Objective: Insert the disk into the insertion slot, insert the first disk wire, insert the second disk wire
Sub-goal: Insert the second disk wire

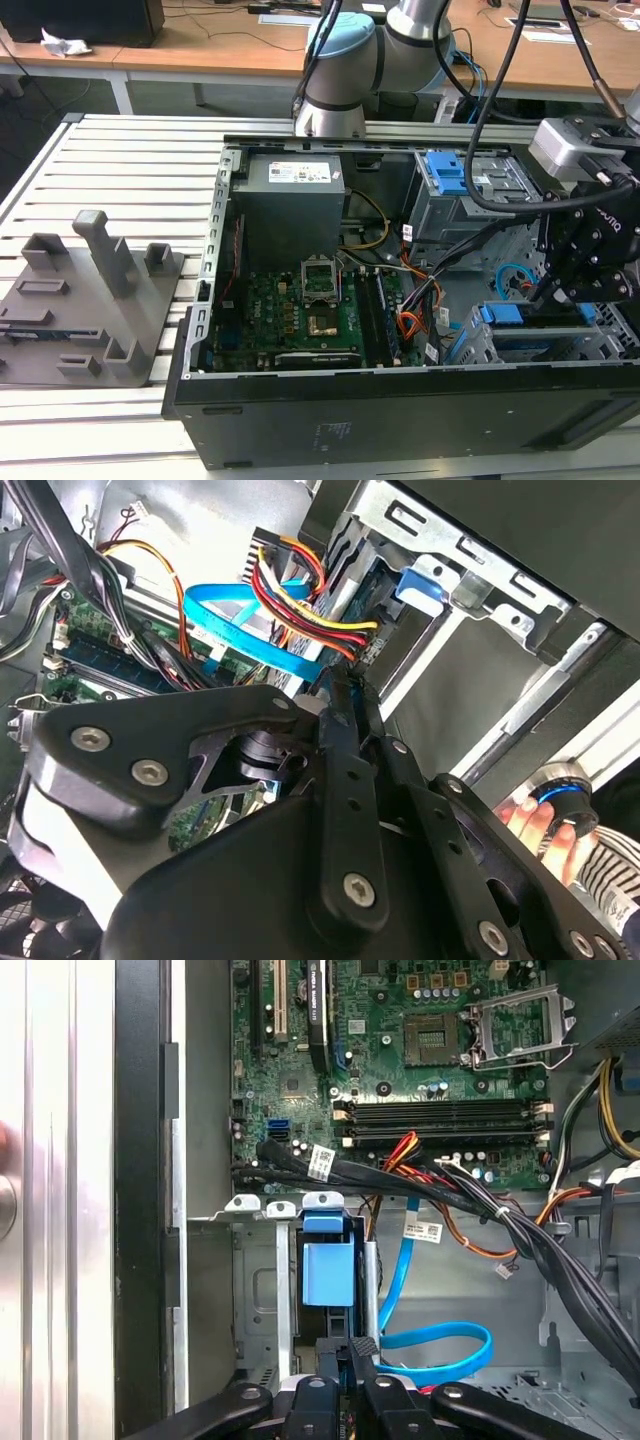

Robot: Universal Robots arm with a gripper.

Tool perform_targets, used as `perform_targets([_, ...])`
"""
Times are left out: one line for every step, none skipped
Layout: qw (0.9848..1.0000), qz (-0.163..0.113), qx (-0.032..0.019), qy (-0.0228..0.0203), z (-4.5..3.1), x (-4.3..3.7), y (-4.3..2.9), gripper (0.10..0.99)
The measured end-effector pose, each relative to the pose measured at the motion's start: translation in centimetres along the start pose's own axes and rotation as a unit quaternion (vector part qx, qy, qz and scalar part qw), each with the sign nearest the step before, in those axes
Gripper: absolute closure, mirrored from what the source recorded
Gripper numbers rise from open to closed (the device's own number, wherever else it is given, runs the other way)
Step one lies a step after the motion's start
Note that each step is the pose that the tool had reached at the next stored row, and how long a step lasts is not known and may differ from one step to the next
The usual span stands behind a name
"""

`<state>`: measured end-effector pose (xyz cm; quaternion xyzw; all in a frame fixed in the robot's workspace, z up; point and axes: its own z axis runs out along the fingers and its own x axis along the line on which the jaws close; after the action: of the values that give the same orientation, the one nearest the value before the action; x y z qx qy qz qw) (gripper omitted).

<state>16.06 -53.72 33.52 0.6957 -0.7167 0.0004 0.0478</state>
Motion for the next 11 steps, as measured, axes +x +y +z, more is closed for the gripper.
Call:
perform_targets([1.0, 0.0, 0.0, -0.0003, -0.12, 0.0, 0.01, 0.922])
perform_targets([1.0, 0.0, 0.0, -0.0009, -0.26, 0.01, 0.02, 0.922])
perform_targets([1.0, 0.0, 0.0, -0.0013, -0.49, 0.04, 0.03, 0.922])
perform_targets([1.0, 0.0, 0.0001, -0.0009, -0.76, 0.06, 0.04, 0.922])
perform_targets([1.0, 0.0, 0.0, -0.0002, -1.35, 0.09, 0.08, 0.922])
perform_targets([1.0, 0.0, 0.0, -0.0002, -1.51, 0.1, 0.09, 0.922])
perform_targets([1.0, 0.0, 0.0, -0.0001, -1.64, 0.11, 0.1, 0.922])
perform_targets([1.0, 0.0, 0.0, -0.0001, -1.65, 0.11, 0.11, 0.922])
perform_targets([1.0, 0.0, 0.0, -0.0001, -1.66, 0.11, 0.11, 0.922])
perform_targets([1.0, 0.0, 0.0, -0.0001, -1.66, 0.11, 0.11, 0.922])
perform_targets([1.0, 0.0, 0.0, -0.0001, -1.67, 0.11, 0.11, 0.91])
